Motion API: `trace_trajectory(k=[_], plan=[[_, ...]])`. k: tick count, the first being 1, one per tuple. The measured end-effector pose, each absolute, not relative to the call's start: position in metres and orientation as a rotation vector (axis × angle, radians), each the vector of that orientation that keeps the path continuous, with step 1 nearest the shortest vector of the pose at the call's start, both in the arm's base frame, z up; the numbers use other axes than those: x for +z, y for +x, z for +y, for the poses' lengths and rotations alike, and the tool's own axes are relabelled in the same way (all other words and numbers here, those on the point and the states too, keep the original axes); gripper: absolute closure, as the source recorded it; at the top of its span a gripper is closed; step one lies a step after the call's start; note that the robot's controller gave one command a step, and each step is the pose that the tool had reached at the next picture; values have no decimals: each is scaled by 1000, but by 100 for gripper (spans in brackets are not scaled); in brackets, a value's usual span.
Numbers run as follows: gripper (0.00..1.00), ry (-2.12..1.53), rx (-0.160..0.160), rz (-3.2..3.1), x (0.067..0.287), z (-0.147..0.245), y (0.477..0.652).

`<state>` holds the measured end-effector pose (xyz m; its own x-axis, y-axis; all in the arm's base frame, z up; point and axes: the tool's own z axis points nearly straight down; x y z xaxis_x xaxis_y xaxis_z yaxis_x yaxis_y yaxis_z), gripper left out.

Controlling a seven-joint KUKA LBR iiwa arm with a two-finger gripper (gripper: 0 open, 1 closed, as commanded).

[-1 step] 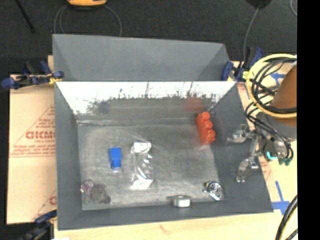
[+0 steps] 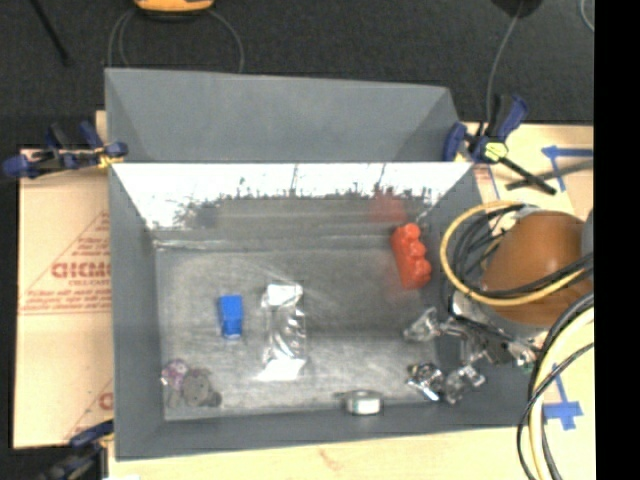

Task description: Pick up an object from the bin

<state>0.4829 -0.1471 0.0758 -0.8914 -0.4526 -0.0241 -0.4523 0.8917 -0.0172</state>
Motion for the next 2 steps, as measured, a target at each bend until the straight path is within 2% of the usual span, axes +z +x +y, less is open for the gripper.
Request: trace_trajectory(k=[1,2], plan=[[0,-256,1,3125,101,-119,482],[0,-813,0,3031,100,-160,492]])
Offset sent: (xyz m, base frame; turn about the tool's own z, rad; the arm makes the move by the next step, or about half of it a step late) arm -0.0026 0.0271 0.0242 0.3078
